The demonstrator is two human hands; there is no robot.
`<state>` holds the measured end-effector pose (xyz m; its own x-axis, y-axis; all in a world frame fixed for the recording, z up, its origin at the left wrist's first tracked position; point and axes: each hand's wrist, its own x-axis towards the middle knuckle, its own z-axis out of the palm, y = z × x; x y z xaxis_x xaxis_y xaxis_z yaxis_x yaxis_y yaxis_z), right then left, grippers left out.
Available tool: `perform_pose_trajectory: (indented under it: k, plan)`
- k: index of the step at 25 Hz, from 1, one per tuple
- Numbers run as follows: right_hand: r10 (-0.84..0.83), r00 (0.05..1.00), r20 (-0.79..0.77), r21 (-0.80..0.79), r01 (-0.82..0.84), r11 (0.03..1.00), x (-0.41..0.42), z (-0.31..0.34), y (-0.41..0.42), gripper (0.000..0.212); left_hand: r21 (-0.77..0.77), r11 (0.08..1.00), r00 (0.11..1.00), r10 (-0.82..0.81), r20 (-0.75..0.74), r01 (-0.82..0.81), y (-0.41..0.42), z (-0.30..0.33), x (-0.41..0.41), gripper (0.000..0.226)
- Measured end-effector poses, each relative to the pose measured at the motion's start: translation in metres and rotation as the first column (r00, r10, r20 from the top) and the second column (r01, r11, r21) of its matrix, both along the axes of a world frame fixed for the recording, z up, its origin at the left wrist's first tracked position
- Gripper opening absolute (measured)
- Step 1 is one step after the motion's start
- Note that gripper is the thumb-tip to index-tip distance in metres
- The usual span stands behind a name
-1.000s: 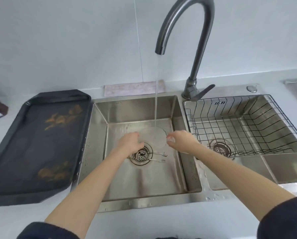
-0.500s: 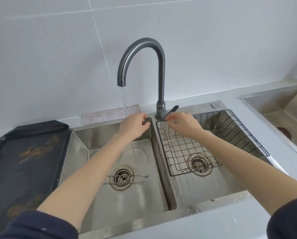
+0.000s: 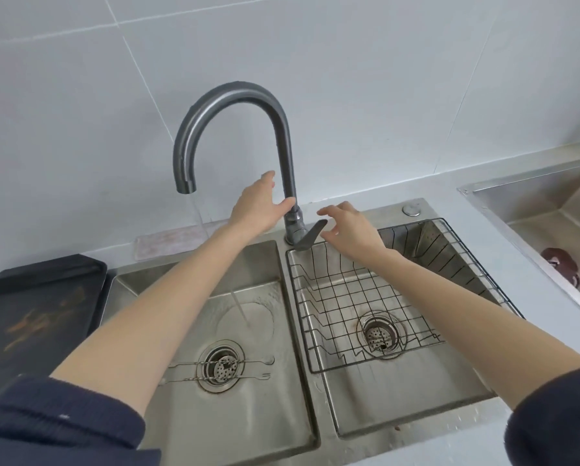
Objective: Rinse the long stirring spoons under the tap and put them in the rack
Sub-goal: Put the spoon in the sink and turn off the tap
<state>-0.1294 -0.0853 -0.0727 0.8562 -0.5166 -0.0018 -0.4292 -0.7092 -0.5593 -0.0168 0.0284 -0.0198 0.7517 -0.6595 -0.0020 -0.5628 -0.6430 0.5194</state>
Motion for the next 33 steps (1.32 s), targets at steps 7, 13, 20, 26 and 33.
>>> perform_pose_trajectory:
  k: [7, 13, 20, 26, 33]
  plan:
    - [-0.062, 0.990, 0.127, 0.164, 0.040, 0.986, 0.025, -0.031, -0.021, 0.023, -0.126, 0.982, 0.989, 0.134, -0.060, -0.141, -0.041, -0.009, 0.022, 0.067]
    - [-0.073, 0.973, 0.217, 0.226, 0.023, 0.974, 0.029, -0.040, -0.032, 0.014, -0.282, 0.939, 0.980, 0.200, -0.021, -0.197, -0.055, -0.012, 0.031, 0.036]
    - [-0.002, 0.982, 0.189, 0.202, -0.037, 0.979, 0.046, -0.027, -0.042, 0.012, -0.242, 0.954, 0.978, 0.200, 0.066, -0.179, -0.055, -0.014, 0.035, 0.034]
    - [-0.030, 0.982, 0.186, 0.190, -0.006, 0.982, 0.045, -0.027, -0.038, 0.013, -0.249, 0.953, 0.981, 0.189, 0.037, -0.174, -0.053, -0.013, 0.032, 0.033]
    - [-0.003, 0.983, 0.183, 0.061, -0.008, 0.998, 0.043, -0.028, -0.027, 0.018, -0.253, 0.956, 0.988, 0.151, -0.015, -0.150, -0.045, -0.012, 0.030, 0.035]
